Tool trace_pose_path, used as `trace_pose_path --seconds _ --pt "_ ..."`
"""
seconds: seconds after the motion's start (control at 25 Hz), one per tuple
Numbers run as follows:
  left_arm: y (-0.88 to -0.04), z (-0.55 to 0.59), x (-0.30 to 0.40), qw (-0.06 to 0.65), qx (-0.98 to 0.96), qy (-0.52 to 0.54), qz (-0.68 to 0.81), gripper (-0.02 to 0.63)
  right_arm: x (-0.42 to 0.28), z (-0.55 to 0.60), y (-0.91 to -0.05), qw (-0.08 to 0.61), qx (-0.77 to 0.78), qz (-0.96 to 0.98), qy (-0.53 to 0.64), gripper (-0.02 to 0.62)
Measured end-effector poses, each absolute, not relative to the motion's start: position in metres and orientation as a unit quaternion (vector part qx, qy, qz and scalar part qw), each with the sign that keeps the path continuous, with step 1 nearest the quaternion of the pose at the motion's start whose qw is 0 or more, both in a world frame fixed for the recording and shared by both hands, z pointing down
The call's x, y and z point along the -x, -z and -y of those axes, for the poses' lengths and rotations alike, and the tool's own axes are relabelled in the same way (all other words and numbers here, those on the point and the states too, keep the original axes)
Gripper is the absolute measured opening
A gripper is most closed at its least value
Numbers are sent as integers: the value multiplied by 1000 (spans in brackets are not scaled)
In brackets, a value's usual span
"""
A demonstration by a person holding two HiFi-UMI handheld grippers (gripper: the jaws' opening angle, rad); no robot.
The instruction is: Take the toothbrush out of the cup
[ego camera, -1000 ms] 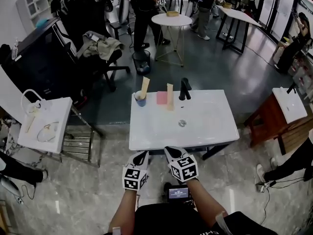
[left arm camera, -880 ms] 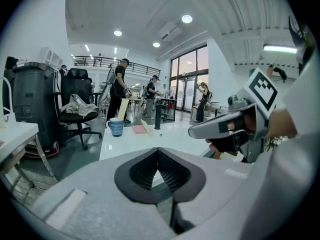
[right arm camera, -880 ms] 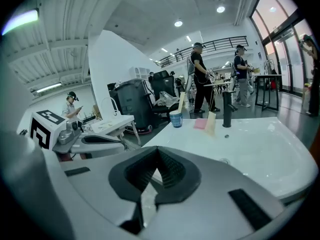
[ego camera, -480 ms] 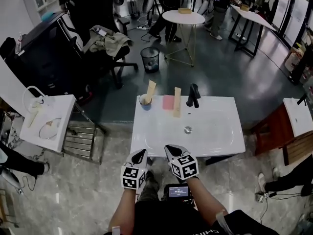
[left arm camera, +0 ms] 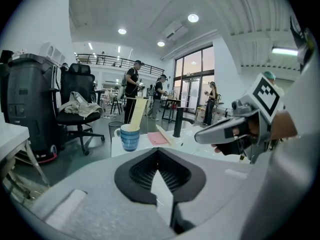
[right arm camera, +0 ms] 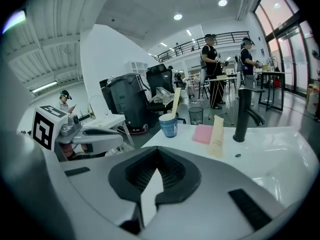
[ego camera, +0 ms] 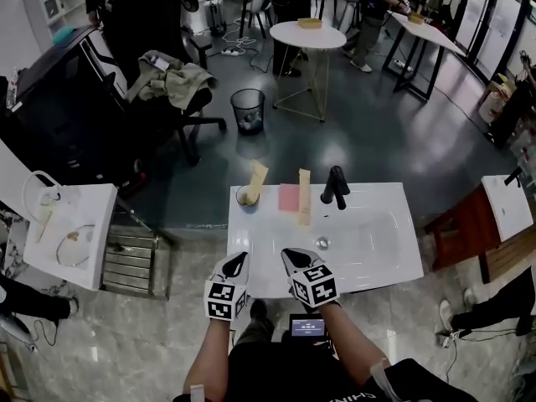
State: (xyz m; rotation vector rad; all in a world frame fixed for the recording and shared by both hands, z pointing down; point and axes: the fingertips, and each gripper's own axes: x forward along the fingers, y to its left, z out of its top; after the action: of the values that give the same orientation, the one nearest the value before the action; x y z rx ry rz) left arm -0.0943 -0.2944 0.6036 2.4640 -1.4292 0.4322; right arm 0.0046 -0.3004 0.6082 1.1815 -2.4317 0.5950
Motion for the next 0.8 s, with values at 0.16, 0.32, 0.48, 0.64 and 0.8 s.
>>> trace_pose_path --seconds 0.16,0.32,0.48,0.64,0.8 --pt "-598 332 103 124 -858 -148 476 9 7 333 -604 185 -432 857 -211 9" --pt "-596 362 112 122 -867 -148 460 9 18 358 -601 187 -446 849 -213 9" --pt "-596 386 119 125 -875 -143 446 9 27 379 -600 186 -459 842 -214 9" --pt "-596 402 118 126 -882 -141 432 9 32 391 -602 185 -466 837 -220 9" --pt "-603 408 112 132 -885 -149 421 9 32 400 -605 188 -466 835 -226 9"
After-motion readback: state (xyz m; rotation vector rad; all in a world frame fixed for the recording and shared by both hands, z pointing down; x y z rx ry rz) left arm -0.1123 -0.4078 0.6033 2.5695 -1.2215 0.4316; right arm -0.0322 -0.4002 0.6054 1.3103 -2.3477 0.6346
